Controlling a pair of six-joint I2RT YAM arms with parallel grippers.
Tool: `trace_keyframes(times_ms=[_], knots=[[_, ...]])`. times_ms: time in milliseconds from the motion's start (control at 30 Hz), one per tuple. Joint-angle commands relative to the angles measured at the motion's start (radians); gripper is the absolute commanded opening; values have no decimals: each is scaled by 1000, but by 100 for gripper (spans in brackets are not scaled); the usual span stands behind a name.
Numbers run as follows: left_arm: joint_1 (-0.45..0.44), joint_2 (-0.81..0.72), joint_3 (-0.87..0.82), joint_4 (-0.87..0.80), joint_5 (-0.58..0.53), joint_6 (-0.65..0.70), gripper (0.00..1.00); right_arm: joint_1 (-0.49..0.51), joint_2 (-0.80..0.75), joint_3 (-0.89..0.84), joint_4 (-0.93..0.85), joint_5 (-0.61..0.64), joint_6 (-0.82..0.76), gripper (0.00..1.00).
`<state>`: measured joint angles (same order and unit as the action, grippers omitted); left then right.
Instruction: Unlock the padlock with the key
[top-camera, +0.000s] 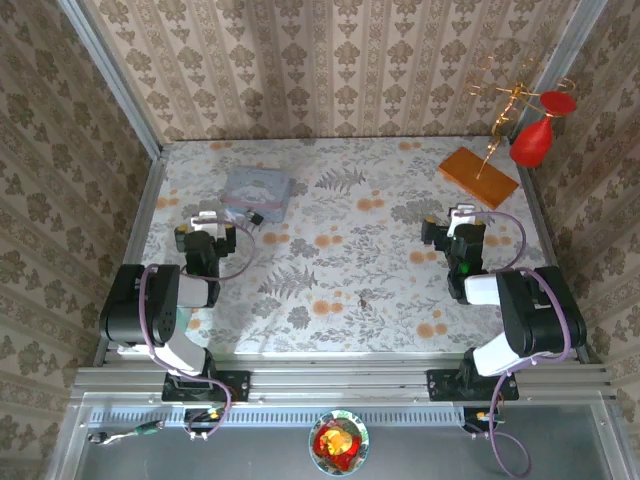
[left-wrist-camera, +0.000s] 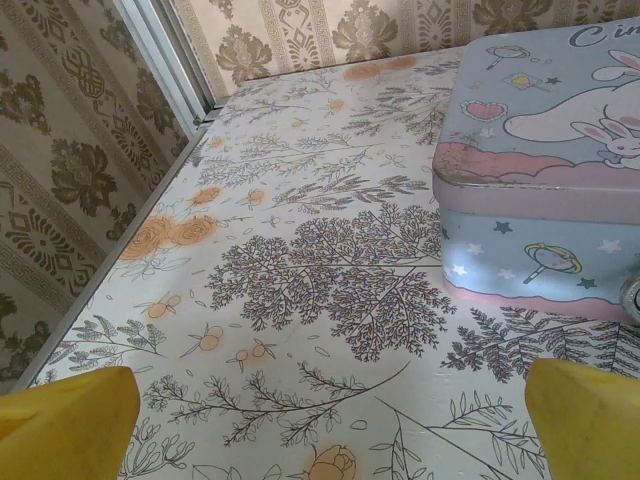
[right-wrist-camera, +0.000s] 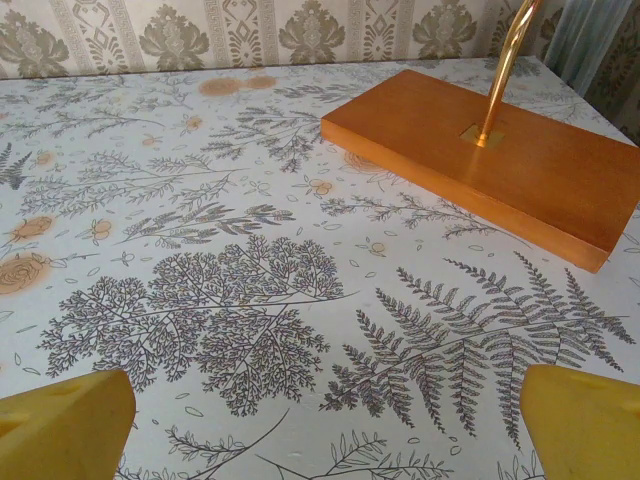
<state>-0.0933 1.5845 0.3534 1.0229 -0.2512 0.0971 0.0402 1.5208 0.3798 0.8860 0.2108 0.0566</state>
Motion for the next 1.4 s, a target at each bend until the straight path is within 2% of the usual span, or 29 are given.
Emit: trace_keyframes(times_ms=[0, 800, 900, 967, 1067, 1167, 1267, 1367], knots=[[3, -14, 2, -9, -10, -23, 100, 6, 7, 12, -4, 30, 6, 100], [1, -20, -1, -2, -12, -17, 100, 6, 7, 13, -5, 30, 5, 100], [-16, -78, -30, 1, -22, -1, 100, 6, 7, 13, -5, 29, 6, 100], [-74, -140, -32, -30, -104, 48, 100, 5, 7, 12, -4, 30, 5, 100], [-163, -249, 1, -160, -147, 134, 100, 6, 6, 13, -4, 30, 4, 100], [-245, -378, 22, -304, -182, 140, 100, 6, 6, 12, -2, 29, 3, 100], [-310, -532, 30, -448, -192, 86, 100, 8, 4, 10, -1, 22, -3, 100], [-323, -700, 45, -610, -205, -78, 100, 27, -28, -6, 2, 7, -32, 100]])
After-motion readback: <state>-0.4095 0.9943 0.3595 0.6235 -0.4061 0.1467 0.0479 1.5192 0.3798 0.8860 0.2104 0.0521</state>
